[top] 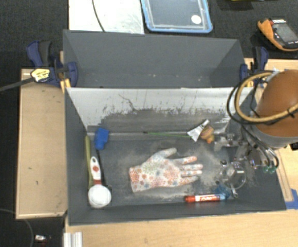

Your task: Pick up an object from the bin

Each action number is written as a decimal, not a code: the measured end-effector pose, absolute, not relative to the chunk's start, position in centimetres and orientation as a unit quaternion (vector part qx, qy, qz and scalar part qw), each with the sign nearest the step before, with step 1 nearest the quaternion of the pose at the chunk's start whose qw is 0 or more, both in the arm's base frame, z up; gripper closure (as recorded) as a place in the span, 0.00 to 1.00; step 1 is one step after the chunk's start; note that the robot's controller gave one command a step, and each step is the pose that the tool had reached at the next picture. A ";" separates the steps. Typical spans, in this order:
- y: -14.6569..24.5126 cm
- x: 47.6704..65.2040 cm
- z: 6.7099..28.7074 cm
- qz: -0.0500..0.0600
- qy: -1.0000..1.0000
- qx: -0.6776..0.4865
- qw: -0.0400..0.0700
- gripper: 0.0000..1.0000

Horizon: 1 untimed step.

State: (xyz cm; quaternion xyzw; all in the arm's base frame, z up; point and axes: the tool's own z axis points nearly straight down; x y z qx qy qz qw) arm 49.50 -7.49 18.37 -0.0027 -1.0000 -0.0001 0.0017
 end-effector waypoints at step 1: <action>-7.5 49.7 18.6 0.000 -1.000 -0.001 -0.001 0.00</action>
Offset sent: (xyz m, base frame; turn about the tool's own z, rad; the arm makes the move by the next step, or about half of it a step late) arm 0.0379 0.0732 -0.1137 -0.3836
